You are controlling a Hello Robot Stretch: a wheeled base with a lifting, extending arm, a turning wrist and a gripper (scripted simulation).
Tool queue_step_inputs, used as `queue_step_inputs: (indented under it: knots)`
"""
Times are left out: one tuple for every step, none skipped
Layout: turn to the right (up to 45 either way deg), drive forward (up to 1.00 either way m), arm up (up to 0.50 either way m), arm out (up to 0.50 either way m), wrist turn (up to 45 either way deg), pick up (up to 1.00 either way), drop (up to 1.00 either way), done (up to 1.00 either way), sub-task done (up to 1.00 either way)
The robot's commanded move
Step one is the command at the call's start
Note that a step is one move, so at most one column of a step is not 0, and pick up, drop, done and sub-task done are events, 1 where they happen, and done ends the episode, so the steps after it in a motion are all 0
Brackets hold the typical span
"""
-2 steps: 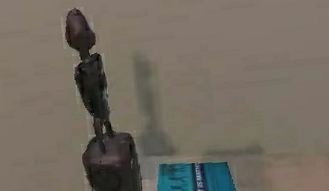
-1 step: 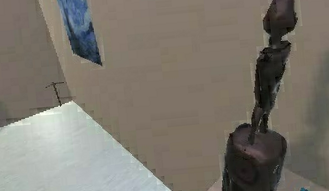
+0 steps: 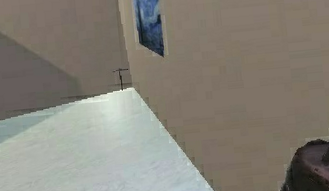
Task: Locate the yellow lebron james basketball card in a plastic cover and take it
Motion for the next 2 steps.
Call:
queue_step_inputs:
  knots:
    - [0.0, 0.0, 0.5, 0.0, 0.0, 0.0, 0.0, 0.0, 0.0]
    - [0.0, 0.0, 0.38, 0.0, 0.0, 0.0, 0.0, 0.0, 0.0]
